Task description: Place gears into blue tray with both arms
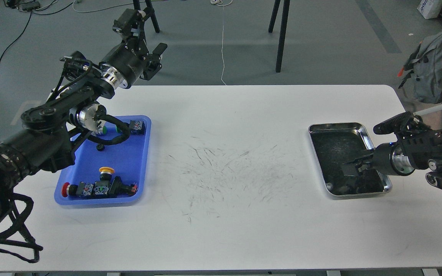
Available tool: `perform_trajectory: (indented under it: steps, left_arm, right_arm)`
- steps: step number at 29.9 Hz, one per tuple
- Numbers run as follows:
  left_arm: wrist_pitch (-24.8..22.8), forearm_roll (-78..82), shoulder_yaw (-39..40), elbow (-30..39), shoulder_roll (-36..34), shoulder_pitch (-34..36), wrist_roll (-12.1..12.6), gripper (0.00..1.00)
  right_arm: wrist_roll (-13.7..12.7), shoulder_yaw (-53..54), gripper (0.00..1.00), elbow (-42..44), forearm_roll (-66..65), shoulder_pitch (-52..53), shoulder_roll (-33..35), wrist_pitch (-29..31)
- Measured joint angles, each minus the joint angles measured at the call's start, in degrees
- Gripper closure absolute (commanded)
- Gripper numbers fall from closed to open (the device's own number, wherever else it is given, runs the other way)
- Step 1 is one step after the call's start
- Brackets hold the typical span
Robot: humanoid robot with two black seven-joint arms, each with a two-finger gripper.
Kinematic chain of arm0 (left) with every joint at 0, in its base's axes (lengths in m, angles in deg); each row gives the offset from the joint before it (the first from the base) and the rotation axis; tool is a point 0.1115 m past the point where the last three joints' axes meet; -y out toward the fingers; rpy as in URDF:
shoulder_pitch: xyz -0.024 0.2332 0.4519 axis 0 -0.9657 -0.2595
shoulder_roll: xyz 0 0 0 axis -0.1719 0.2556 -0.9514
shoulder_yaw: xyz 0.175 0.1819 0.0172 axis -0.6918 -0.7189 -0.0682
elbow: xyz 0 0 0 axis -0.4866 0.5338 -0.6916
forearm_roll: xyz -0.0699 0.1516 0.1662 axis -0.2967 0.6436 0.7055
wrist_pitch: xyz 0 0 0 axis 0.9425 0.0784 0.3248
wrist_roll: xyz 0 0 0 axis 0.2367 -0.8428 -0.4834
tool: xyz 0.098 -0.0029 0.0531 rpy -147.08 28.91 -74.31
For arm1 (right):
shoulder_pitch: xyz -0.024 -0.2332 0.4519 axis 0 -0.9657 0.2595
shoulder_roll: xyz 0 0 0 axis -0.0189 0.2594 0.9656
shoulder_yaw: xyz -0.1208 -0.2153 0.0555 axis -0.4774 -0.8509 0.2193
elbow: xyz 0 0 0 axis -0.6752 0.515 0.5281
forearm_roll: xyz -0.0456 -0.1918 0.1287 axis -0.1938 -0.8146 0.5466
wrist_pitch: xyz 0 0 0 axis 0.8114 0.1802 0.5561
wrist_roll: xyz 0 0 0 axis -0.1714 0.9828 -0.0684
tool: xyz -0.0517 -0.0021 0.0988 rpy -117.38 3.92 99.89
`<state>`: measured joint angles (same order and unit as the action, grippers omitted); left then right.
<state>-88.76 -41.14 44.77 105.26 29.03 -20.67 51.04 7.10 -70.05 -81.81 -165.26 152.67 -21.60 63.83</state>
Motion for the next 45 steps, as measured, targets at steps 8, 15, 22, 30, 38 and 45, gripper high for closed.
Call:
perform_trajectory:
  steps: [8,15,22,30,38,45]
  left_arm:
    - [0.00,0.00,0.00,0.00,-0.03,-0.35,-0.19,0.01]
    - [0.17,0.00,-0.07,0.00,0.09,-0.53,-0.19,0.01]
    - [0.36,0.00,-0.09,-0.05,0.18,-0.59,-0.19,0.01]
    - [0.50,0.00,-0.10,-0.09,0.11,-0.63,-0.19,0.01]
    - [0.51,0.00,-0.09,-0.09,0.13,-0.63,-0.19,0.01]
    - [0.52,0.00,-0.09,-0.09,0.12,-0.65,-0.19,0.01]
  right_arm:
    - [1.03,-0.90,0.32,1.27,0.00,0.09,-0.88,-0.02]
    - [1.28,-1.03,0.39,1.91,0.00,0.09,-1.53,-0.04]
    - [1.61,-1.24,0.51,2.18,0.00,-0.07,-2.03,0.03]
    - [1.85,-2.84,0.71,2.65,0.00,-0.08,-2.24,0.06]
    - [2.46,-2.80,0.85,2.83,0.00,-0.05,-2.26,-0.02]
    - [2.51,-2.68,0.96,2.84,0.00,-0.08,-2.26,-0.37]
